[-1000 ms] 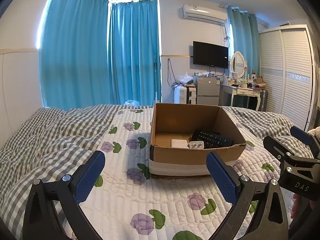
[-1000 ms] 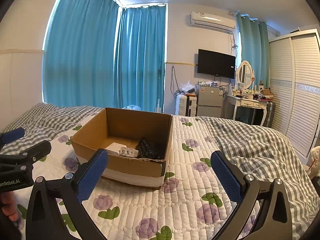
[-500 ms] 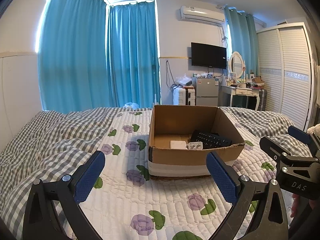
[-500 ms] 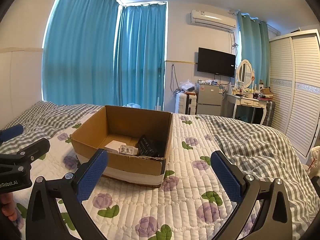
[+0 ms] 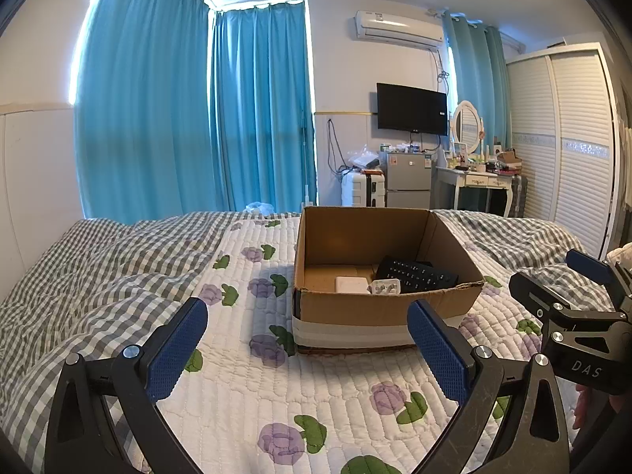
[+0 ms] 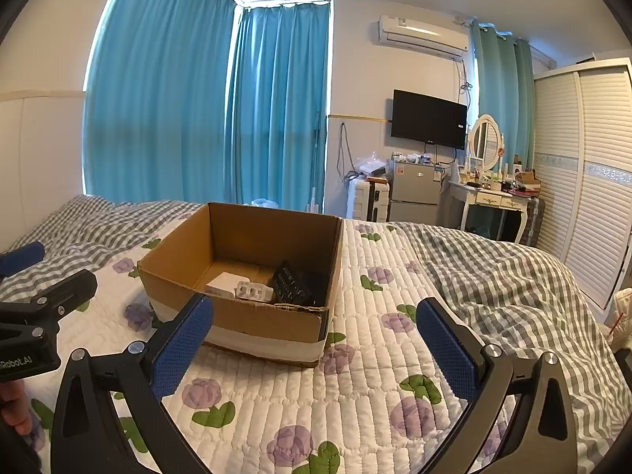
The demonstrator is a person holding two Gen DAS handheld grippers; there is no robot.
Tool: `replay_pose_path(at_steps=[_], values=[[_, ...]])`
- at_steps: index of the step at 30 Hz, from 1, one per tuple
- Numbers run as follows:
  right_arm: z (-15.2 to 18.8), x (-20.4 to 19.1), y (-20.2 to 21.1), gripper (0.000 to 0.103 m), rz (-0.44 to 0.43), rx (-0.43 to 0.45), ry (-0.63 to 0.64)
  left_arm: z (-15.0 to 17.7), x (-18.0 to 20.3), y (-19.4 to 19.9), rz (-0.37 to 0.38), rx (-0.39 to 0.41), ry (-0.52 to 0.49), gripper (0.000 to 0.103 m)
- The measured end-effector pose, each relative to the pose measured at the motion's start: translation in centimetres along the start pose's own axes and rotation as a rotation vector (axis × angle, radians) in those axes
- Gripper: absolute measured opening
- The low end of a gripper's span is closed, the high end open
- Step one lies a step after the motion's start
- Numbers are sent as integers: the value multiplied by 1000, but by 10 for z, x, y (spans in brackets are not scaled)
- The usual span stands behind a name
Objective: Organize rigid objects
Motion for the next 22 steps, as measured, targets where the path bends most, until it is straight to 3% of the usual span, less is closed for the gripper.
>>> replay_pose_path(at_steps=[22], values=[[3, -1, -2, 103, -8, -15, 4, 3, 1, -1, -3, 4, -15, 103]])
Point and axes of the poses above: each gripper's, at about its wrist camera, not at the fingertips, and y roughly against the way its jaws point, x to its right, z to its underside, the point moved 8 cm from there along -y, roughly the way its jaws point, and after that the axes turned 1 degree about -x, right-handed, at the moved point
